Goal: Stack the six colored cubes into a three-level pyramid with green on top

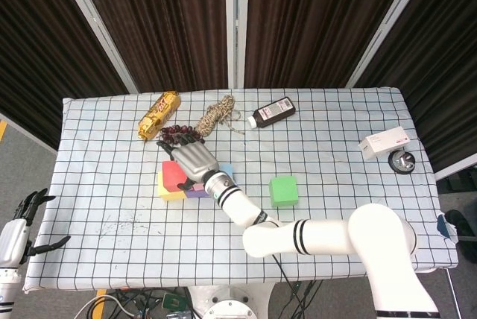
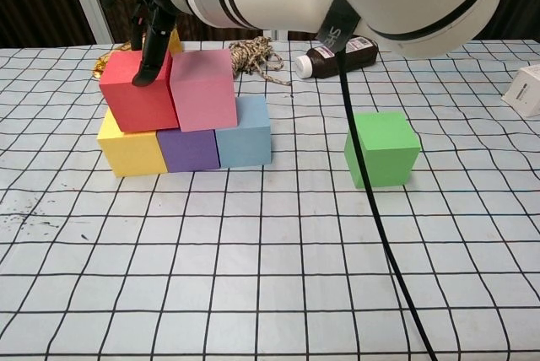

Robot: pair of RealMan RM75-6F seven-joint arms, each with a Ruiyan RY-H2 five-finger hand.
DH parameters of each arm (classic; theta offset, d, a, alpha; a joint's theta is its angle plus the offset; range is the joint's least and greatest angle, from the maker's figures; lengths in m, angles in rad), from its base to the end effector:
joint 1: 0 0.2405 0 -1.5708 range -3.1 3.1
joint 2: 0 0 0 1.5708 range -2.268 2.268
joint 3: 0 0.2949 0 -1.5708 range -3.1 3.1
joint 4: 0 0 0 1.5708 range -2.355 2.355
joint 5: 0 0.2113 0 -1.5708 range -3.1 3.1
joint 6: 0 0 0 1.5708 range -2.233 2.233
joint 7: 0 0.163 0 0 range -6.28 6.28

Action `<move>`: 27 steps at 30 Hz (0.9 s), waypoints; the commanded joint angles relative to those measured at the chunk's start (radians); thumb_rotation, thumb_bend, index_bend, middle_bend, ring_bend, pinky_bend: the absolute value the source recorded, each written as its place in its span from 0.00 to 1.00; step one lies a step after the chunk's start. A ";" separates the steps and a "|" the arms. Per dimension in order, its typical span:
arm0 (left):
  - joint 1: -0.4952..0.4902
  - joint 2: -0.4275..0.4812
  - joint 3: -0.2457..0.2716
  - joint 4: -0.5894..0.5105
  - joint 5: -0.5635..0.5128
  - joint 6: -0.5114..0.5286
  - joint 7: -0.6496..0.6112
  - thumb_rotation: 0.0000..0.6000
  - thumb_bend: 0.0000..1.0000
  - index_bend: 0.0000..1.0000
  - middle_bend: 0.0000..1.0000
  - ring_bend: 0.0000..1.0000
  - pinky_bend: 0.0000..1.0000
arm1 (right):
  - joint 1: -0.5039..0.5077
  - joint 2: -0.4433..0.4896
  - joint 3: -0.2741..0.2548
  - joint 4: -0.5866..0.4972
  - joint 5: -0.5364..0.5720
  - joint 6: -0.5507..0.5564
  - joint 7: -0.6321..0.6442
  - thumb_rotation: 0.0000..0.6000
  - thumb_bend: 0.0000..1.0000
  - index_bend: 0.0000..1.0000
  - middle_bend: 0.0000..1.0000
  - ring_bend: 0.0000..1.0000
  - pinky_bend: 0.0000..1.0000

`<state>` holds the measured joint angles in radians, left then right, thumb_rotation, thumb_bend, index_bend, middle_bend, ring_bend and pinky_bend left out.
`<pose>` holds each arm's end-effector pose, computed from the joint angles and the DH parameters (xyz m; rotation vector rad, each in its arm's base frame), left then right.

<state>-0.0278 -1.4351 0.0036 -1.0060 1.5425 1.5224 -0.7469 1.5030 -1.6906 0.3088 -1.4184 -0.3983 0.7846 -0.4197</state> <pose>-0.4324 0.1742 0.1152 -1.1835 -1.2718 -1.2138 0.1075 -0.4211 -0.0899 2.1311 -1.1365 1.0522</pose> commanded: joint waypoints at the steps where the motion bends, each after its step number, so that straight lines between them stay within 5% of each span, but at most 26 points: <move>1: 0.000 -0.001 0.000 0.001 0.000 0.000 -0.001 1.00 0.00 0.04 0.18 0.00 0.05 | 0.000 -0.001 0.002 -0.002 0.002 0.003 -0.004 1.00 0.19 0.00 0.38 0.00 0.00; 27: -0.002 0.003 -0.001 -0.004 0.001 0.001 0.001 1.00 0.00 0.04 0.18 0.00 0.05 | -0.011 -0.009 0.013 -0.022 0.028 0.028 -0.048 1.00 0.19 0.00 0.39 0.01 0.00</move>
<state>-0.0297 -1.4321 0.0027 -1.0103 1.5438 1.5234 -0.7461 1.4920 -1.6992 0.3215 -1.4405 -0.3700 0.8122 -0.4677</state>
